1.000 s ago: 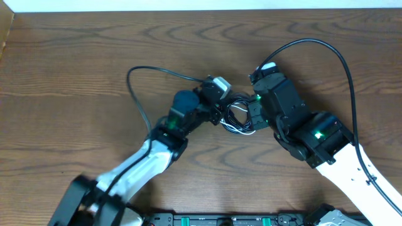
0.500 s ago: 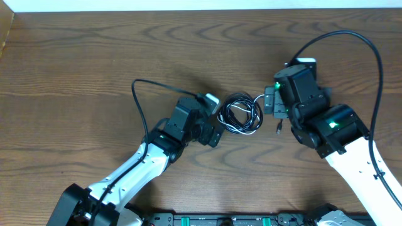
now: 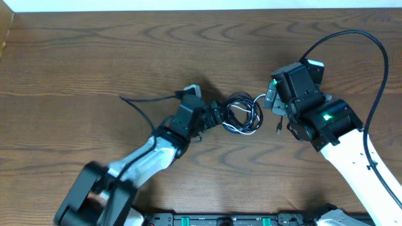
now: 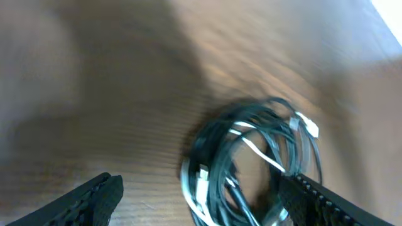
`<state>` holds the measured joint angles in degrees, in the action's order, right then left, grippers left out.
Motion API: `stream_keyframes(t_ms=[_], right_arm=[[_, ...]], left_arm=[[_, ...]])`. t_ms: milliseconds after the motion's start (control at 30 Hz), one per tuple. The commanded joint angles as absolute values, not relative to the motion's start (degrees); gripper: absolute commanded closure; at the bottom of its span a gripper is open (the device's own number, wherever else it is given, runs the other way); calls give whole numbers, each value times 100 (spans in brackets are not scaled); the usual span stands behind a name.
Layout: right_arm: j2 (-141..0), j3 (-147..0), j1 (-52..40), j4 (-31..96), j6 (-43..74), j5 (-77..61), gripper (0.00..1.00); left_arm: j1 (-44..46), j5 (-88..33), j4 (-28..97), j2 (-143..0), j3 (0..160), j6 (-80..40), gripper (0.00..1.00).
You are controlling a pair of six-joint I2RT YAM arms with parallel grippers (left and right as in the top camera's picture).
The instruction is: Untangle cables
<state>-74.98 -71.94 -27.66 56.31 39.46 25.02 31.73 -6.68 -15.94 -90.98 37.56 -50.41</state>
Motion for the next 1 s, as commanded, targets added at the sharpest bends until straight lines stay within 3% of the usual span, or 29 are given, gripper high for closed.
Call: stream_keyframes(t_ms=[0, 267, 567, 700, 833, 900, 967], right_arm=[[-7500, -7214, -2731, 5662, 4532, 3015, 1], [-7502, -7205, -2580, 5660, 4672, 3481, 1], [-7502, -7116, -2053, 5745, 4705, 3391, 1], [-7502, -7113, -1990, 5865, 4919, 3395, 1], [-7502, -7113, -1990, 5876, 4928, 3393, 1], [-7502, -7113, -1990, 5883, 4928, 3393, 1], [-7502, -7113, -1990, 5894, 4928, 3395, 1]], left_arm=[[3247, -338, -1938, -9647, 3776, -6460, 15], [3800, -357, -2311, -10444, 4176, -5996, 20], [4060, -185, -1549, -10462, 4550, -5502, 21], [4058, 49, -1328, -10617, 4550, -5070, 46], [4058, 642, -1354, -10984, 4550, -4823, 44], [4056, 816, -1457, -11183, 4550, -4823, 30], [4058, 821, -1684, -11406, 4550, -4821, 25]])
